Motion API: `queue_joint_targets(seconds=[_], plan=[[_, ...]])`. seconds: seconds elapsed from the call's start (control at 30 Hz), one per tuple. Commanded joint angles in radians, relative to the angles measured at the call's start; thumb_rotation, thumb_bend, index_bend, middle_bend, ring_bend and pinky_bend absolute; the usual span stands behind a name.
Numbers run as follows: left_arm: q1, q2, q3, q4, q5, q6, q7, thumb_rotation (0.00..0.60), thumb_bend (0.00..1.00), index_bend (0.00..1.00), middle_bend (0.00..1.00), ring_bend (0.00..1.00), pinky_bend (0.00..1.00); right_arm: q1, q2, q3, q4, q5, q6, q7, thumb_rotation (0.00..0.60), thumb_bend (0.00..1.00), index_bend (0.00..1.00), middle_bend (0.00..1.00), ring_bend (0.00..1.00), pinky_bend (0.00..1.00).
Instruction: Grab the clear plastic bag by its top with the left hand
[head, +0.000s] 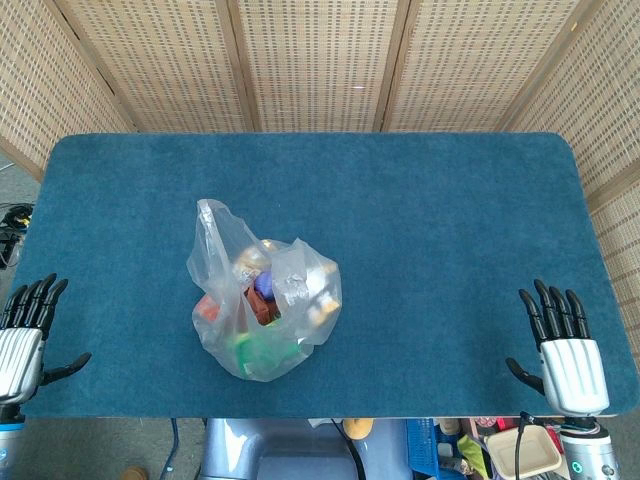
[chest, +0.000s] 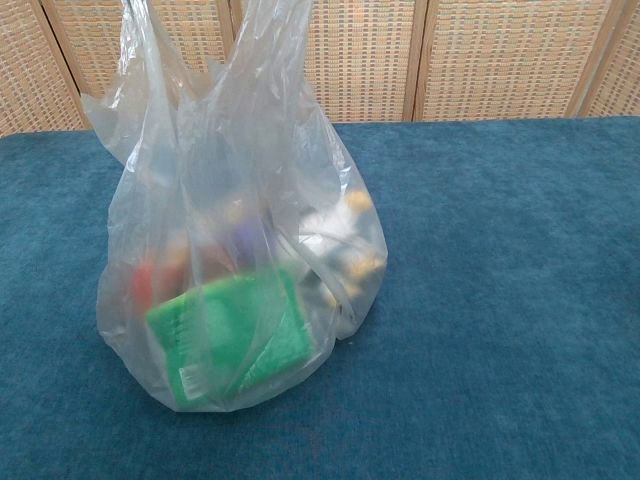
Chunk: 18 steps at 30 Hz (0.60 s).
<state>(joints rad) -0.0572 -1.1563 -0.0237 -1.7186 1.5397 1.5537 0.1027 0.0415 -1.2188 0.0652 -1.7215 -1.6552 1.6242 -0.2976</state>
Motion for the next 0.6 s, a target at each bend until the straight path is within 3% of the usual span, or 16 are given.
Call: queue_joint_targets(seconds=[0.03,0.17,0.33,0.6], plan=[[0.0,-0.001,-0.001,0.001,-0.001,-0.001,0.002,0.6,0.09,0.0,0.0,0.0,0.0,0.0,0.001,-0.001,-0.001,0.0,-0.002,0.001,0.6,0.0,0.0,0.0,0.0,0.0],[0.0,-0.004,-0.003,0.0,-0.009,-0.006,0.003,0.6,0.1,0.0,0.0,0.0,0.0,0.005,0.002,-0.003,0.004,-0.003,-0.012,0.02,0.6,0.0,0.0,0.0,0.0,0.0],[-0.001,-0.002,-0.004,-0.002,-0.008,-0.009,-0.001,0.6,0.1,0.0,0.0,0.0,0.0,0.036,-0.005,0.021,0.034,0.0,-0.025,0.163,0.6,0.0,0.0,0.0,0.0,0.0],[-0.003,0.0,-0.016,-0.008,-0.026,-0.012,-0.009,0.6,0.11,0.0,0.0,0.0,0.0,0.199,0.022,0.133,0.099,0.007,-0.136,0.475,0.6,0.0,0.0,0.0,0.0,0.0]])
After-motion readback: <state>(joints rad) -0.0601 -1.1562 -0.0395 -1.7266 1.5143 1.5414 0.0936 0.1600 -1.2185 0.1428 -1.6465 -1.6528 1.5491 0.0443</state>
